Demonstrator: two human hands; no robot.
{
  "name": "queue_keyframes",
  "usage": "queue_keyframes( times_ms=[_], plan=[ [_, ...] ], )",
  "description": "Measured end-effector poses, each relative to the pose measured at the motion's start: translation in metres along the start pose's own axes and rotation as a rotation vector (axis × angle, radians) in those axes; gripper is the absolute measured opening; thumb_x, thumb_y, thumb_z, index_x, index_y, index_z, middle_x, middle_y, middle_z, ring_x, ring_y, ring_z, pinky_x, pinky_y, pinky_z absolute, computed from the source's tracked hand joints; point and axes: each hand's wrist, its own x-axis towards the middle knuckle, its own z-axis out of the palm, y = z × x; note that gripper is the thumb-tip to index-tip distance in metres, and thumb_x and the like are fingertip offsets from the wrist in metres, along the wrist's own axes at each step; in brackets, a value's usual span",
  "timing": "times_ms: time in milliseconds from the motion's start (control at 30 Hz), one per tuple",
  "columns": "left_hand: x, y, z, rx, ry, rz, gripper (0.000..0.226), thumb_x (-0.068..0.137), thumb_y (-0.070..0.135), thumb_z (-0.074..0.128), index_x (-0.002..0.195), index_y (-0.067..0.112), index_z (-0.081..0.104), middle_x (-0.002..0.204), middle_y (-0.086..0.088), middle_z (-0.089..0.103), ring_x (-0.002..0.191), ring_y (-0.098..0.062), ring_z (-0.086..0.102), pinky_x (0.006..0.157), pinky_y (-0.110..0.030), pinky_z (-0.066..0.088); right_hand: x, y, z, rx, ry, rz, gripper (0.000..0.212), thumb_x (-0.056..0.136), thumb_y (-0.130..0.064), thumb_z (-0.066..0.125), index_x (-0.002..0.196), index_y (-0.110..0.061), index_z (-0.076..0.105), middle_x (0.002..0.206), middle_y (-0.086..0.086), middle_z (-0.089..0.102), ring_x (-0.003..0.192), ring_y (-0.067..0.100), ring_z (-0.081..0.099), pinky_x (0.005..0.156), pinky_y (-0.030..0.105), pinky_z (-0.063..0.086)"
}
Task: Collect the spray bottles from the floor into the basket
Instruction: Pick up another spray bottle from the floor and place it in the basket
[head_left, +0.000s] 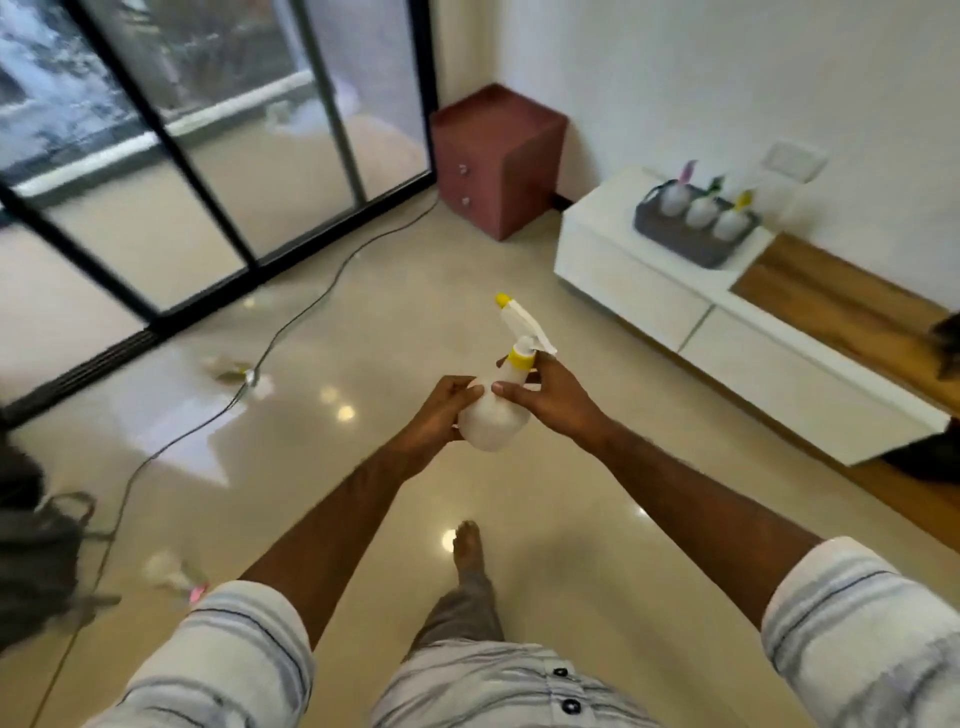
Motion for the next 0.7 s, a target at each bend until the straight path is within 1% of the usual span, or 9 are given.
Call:
queue_keyframes(
  times_ms=[133,233,300,400,467,567,600,633,700],
  plan=[
    [0.106,0.053,0.013,0.082,-0.120,0.037,0.046,0.093,0.032,0.066,0.131,0.017,0.044,0.136,0.000,0.052,0.123,-0.016,0.057,0.080,-0.032,0.056,0.071,0.002,-0.059,0.031,0.168,0.110,0.040,0.087,-0.034,0.074,0.122,-0.019,0.060,0.120,-0.001,0.068,0.108,0.020,0.065,0.089,0.032,0.055],
    [0.179,0.092,0.027,0.153,-0.194,0.075,0.051,0.089,0.031,0.072,0.129,0.017,0.043,0.136,0.001,0.050,0.120,-0.009,0.056,0.076,-0.026,0.057,0.118,0.006,-0.100,0.042,0.267,0.159,0.041,0.086,-0.033,0.074,0.120,-0.015,0.061,0.120,0.002,0.069,0.107,0.021,0.066,0.096,0.044,0.055],
    [0.223,0.114,0.042,0.211,-0.240,0.075,0.053,0.087,0.030,0.074,0.128,0.019,0.041,0.136,0.002,0.047,0.116,-0.006,0.055,0.079,-0.028,0.057,0.146,0.010,-0.127,0.070,0.342,0.189,0.040,0.086,-0.032,0.074,0.120,-0.015,0.061,0.120,0.004,0.069,0.108,0.023,0.066,0.097,0.047,0.054],
    [0.284,0.137,0.070,0.315,-0.306,0.086,0.060,0.086,0.031,0.076,0.130,0.021,0.035,0.135,0.004,0.043,0.114,-0.009,0.054,0.084,-0.029,0.054,0.187,0.021,-0.166,0.093,0.425,0.206,0.040,0.085,-0.031,0.075,0.118,-0.013,0.064,0.120,0.005,0.069,0.110,0.023,0.065,0.099,0.047,0.052],
    [0.328,0.151,0.091,0.366,-0.348,0.083,0.067,0.085,0.033,0.076,0.134,0.024,0.032,0.134,0.006,0.042,0.115,-0.013,0.055,0.081,-0.024,0.053,0.219,0.033,-0.196,0.098,0.460,0.227,0.041,0.084,-0.031,0.076,0.118,-0.012,0.064,0.119,0.005,0.069,0.110,0.022,0.065,0.099,0.045,0.053],
    [0.391,0.168,0.124,0.417,-0.390,0.112,0.071,0.085,0.033,0.076,0.139,0.024,0.031,0.135,0.007,0.041,0.113,-0.008,0.055,0.072,-0.013,0.053,0.267,0.056,-0.246,0.104,0.494,0.241,0.043,0.083,-0.031,0.077,0.119,-0.012,0.064,0.118,0.005,0.070,0.109,0.022,0.066,0.096,0.040,0.053],
    [0.412,0.175,0.136,0.436,-0.398,0.124,0.072,0.085,0.031,0.076,0.140,0.022,0.030,0.136,0.006,0.040,0.116,-0.010,0.055,0.073,-0.013,0.054,0.284,0.064,-0.265,0.100,0.497,0.248,0.044,0.083,-0.031,0.078,0.119,-0.012,0.064,0.118,0.005,0.070,0.108,0.022,0.066,0.095,0.039,0.053],
    [0.433,0.184,0.150,0.448,-0.404,0.127,0.073,0.086,0.028,0.076,0.142,0.020,0.029,0.138,0.004,0.039,0.121,-0.015,0.054,0.080,-0.016,0.055,0.302,0.071,-0.285,0.099,0.497,0.256,0.044,0.082,-0.031,0.078,0.119,-0.013,0.064,0.118,0.004,0.070,0.108,0.021,0.066,0.094,0.038,0.053],
    [0.469,0.203,0.174,0.471,-0.431,0.107,0.078,0.087,0.023,0.075,0.146,0.017,0.026,0.145,0.000,0.035,0.129,-0.021,0.049,0.099,-0.032,0.053,0.334,0.080,-0.323,0.104,0.499,0.282,0.043,0.082,-0.030,0.079,0.119,-0.013,0.065,0.118,0.004,0.071,0.106,0.019,0.066,0.093,0.037,0.054]
  ],
)
